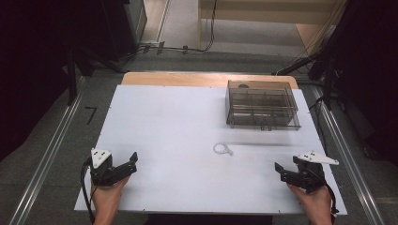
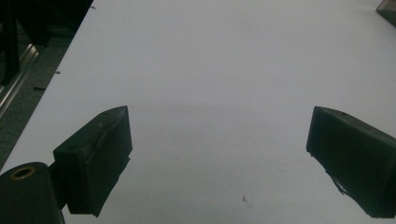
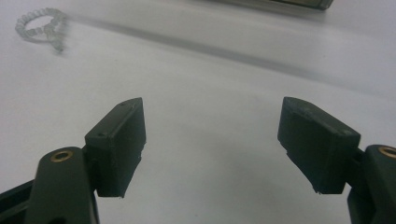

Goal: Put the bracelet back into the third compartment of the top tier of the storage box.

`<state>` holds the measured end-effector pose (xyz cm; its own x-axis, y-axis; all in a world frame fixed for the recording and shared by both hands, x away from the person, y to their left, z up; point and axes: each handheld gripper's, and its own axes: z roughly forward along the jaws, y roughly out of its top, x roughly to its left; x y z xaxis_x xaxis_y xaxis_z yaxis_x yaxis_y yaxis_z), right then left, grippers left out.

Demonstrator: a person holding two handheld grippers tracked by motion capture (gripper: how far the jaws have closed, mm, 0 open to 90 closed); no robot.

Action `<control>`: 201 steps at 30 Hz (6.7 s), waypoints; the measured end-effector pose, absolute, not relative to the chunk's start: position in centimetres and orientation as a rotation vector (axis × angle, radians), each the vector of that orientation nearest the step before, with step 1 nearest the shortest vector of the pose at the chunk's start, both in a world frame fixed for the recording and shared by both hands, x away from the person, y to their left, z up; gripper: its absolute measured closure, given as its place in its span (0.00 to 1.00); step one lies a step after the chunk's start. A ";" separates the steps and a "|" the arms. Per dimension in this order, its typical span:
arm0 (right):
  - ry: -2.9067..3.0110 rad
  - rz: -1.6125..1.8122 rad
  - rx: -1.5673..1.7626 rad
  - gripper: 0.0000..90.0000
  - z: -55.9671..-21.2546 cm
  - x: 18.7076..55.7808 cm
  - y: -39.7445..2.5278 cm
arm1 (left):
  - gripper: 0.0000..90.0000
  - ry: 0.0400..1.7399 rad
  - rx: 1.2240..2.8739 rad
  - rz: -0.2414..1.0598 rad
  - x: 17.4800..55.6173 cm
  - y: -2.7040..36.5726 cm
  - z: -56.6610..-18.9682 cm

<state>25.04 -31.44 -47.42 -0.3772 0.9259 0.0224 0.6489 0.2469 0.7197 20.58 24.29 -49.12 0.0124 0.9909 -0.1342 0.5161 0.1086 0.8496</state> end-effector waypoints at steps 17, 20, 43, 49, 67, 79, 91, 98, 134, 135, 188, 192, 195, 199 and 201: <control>2.158 0.934 1.395 0.24 -47.4 25.8 -29.0 | 0.08 1.613 1.508 0.773 20.6 24.5 -49.1; 2.166 0.936 1.390 0.24 -47.5 25.9 -28.7 | 0.08 1.613 1.507 0.774 20.6 24.5 -49.2; 2.222 0.947 1.329 0.24 -47.8 27.0 -25.9 | 0.08 1.621 1.513 0.775 20.7 24.5 -49.3; 2.230 0.949 1.322 0.25 -47.8 27.2 -25.4 | 0.08 1.621 1.512 0.775 20.7 24.5 -49.3; 2.263 0.949 1.290 0.25 -48.1 28.0 -23.7 | 0.08 1.625 1.512 0.774 20.7 24.6 -49.3; 2.282 0.963 1.263 0.25 -48.1 28.5 -22.4 | 0.08 1.627 1.514 0.775 20.7 24.6 -49.4; 2.298 0.975 1.253 0.25 -48.4 29.0 -21.4 | 0.08 1.625 1.515 0.775 20.7 24.6 -49.4; 2.310 0.973 1.244 0.28 -48.6 29.3 -20.9 | 0.08 1.628 1.515 0.774 20.8 24.6 -49.4; 2.370 0.989 1.135 0.69 -49.7 30.4 -18.5 | 0.08 1.640 1.521 0.764 20.9 24.7 -49.6; 2.374 0.990 1.134 0.70 -49.7 30.5 -18.4 | 0.08 1.640 1.521 0.765 20.9 24.7 -49.6; 2.290 1.148 1.199 0.92 -45.3 29.5 -22.2 | 0.08 1.651 1.515 0.755 20.9 24.9 -49.6; 2.287 1.142 1.209 0.92 -45.2 29.5 -22.6 | 0.08 1.653 1.512 0.755 21.0 24.9 -49.6; 2.286 1.141 1.211 0.92 -45.1 29.5 -22.7 | 0.08 1.651 1.511 0.754 20.9 24.9 -49.6; 2.275 1.145 1.214 0.92 -44.9 29.5 -22.8 | 0.08 1.651 1.512 0.750 20.9 24.9 -49.6; 2.271 1.147 1.220 0.92 -44.9 29.4 -22.9 | 0.08 1.652 1.511 0.751 20.9 24.9 -49.6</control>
<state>29.45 -22.93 -44.86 -0.5847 0.8063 0.0894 0.5507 0.3135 0.7736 20.92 24.93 -49.59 -0.0101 0.9895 -0.1439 0.5418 0.1263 0.8310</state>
